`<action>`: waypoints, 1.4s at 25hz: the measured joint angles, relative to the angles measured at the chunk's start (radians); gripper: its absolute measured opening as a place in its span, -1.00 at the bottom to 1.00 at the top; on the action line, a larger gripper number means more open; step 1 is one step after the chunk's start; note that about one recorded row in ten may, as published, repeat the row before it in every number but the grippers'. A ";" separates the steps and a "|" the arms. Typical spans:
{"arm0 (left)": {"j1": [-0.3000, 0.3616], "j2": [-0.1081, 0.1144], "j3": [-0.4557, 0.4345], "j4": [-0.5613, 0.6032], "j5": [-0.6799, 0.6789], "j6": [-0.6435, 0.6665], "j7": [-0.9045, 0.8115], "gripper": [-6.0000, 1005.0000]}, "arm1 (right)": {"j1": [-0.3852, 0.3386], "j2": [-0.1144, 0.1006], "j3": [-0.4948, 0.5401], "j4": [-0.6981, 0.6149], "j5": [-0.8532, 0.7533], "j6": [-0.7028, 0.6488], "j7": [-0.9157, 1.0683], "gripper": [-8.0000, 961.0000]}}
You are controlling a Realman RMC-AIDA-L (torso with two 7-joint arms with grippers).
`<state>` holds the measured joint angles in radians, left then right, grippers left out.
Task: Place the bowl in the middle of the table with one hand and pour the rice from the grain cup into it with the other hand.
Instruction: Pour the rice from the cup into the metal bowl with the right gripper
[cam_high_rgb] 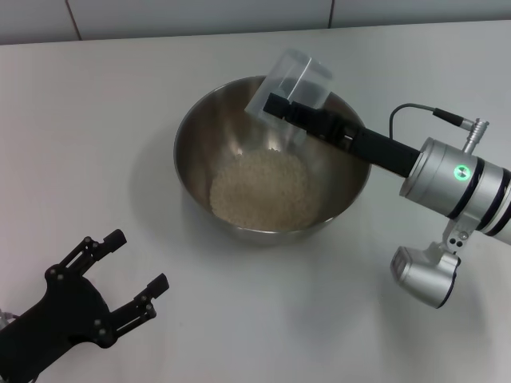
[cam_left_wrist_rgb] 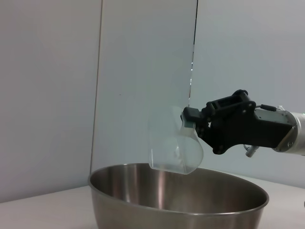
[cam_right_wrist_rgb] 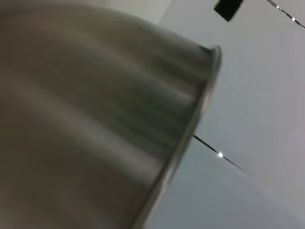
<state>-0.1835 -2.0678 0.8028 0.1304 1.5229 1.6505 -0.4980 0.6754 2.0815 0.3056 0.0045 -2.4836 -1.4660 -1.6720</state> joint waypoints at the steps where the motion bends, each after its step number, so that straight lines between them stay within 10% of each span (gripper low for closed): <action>1: 0.000 0.000 0.000 0.000 0.000 0.000 0.000 0.73 | 0.000 0.000 0.000 0.000 0.000 0.000 0.000 -0.95; 14: -0.004 0.000 -0.002 0.000 -0.001 -0.003 -0.002 0.73 | -0.001 0.000 0.003 0.020 0.007 -0.012 0.045 -0.96; 35: -0.003 0.005 0.003 0.000 0.004 0.017 -0.002 0.73 | -0.134 0.006 0.198 0.192 0.066 0.116 1.786 -0.96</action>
<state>-0.1869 -2.0630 0.8053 0.1303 1.5265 1.6674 -0.4995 0.5416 2.0877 0.5033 0.1960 -2.4174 -1.3501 0.1139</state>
